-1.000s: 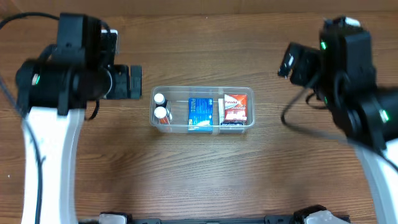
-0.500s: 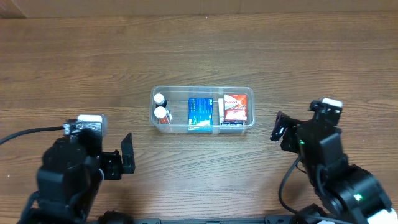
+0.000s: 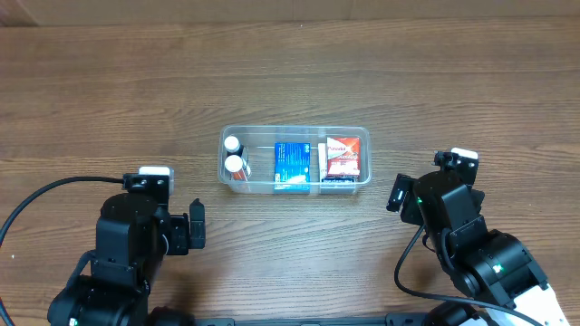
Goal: Pack container
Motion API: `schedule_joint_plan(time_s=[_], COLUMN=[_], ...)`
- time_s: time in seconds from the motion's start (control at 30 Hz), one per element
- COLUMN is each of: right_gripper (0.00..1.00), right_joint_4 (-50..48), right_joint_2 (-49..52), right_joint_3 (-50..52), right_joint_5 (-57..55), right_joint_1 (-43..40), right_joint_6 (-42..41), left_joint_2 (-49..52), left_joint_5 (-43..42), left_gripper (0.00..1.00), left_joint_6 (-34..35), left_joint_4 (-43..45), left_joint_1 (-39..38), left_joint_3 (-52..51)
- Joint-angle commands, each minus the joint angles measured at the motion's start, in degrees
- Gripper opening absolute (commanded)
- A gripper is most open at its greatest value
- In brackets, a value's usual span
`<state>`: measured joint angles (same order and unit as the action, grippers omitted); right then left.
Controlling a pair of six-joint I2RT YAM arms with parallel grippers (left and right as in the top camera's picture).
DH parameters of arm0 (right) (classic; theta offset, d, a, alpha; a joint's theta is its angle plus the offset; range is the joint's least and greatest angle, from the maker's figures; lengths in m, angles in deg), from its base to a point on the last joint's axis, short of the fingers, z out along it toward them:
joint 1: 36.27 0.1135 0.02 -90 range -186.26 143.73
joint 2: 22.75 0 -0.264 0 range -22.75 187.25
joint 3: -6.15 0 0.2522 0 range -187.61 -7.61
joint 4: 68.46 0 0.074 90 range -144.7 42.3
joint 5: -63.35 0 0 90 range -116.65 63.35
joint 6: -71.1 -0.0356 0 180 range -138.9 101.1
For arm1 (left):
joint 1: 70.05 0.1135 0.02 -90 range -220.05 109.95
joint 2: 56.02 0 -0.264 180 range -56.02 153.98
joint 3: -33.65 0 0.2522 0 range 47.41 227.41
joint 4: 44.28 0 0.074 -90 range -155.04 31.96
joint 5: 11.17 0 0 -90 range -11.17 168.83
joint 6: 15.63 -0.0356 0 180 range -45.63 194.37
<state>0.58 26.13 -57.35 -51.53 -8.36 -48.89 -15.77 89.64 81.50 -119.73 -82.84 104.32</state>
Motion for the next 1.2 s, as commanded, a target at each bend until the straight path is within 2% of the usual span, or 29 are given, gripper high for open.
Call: schedule_joint_plan(time_s=[0.0,0.53,0.87,0.97,1.17], right_gripper=[1.0,1.0,1.0,1.0,1.0], right_joint_4=[-0.3,-0.1,2.8,-1.4,-18.4], right_joint_2=[-0.3,-0.4,-9.6,-15.2,-29.7], right_joint_3=[-0.1,0.0,1.1,5.7,22.0], right_joint_5=[-0.8,-0.8,-0.7,0.0,10.5], right_joint_1=[0.5,0.4,-4.6,-7.1,-11.5], right_joint_6=[-0.5,-0.5,0.1,2.9,17.0], left_joint_2=[-0.4,-0.4,-0.4,-0.4,-0.4], left_joint_5=[1.2,1.2,1.2,1.2,1.2], left_gripper=[1.0,1.0,1.0,1.0,1.0], left_joint_6=[0.6,0.6,0.6,0.6,0.6], left_joint_4=[0.0,0.0,0.0,0.0,0.0], left_joint_1=[-0.3,-0.3,-0.3,-0.3,-0.3], left_joint_3=[0.1,0.1,0.1,0.1,0.1])
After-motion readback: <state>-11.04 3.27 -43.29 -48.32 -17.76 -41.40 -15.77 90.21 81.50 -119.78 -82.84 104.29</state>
